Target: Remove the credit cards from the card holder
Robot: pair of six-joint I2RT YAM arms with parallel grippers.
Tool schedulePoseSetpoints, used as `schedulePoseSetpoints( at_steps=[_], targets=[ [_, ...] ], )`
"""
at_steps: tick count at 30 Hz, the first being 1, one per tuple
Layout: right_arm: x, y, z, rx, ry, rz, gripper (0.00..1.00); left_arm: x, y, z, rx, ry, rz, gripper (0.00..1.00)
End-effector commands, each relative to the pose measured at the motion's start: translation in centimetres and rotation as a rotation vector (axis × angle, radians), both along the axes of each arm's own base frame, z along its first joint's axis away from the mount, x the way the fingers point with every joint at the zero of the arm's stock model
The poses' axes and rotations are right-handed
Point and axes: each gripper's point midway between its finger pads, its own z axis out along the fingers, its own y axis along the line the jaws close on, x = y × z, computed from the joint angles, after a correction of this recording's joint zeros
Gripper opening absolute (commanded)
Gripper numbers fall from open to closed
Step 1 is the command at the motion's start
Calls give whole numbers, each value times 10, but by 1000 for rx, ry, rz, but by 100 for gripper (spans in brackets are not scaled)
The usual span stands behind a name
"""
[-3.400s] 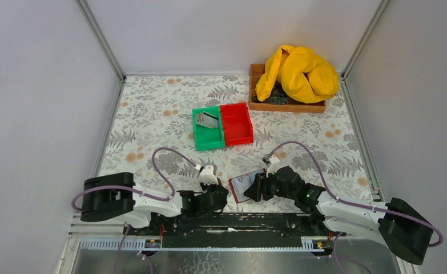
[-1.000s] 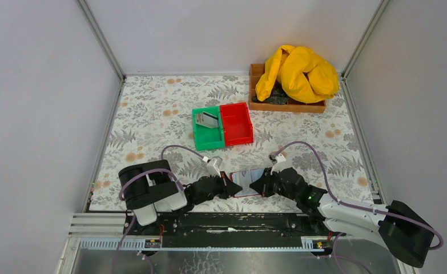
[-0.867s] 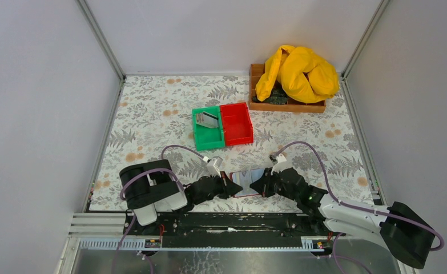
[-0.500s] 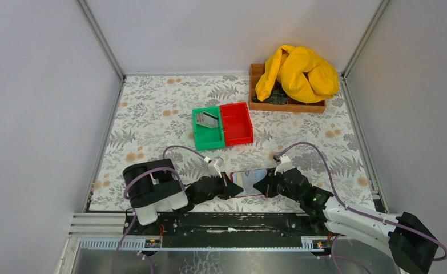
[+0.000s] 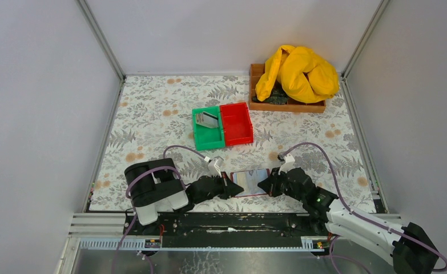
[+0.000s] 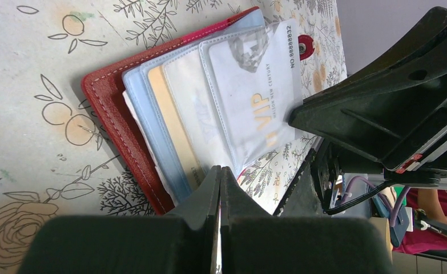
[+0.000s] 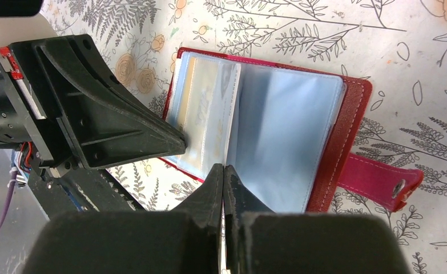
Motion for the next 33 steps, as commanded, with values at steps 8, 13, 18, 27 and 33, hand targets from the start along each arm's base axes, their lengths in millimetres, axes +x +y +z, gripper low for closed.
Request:
schedulePoseSetpoints(
  at_steps=[8,13,18,27,33],
  targets=[
    [21,-16,29,-16,-96,-95,0,-7,16,-33,118,37,-20,0],
    [23,-21,35,-30,-115,-117,5,-6,13,-33,116,35,-29,0],
    [22,-21,32,-32,-105,-112,22,-7,12,-32,107,35,-34,0],
    [18,-12,22,-16,-72,-76,10,-7,13,-32,104,33,-35,0],
    [16,0,19,29,-50,-43,40,-6,12,-33,105,37,-36,0]
  ],
)
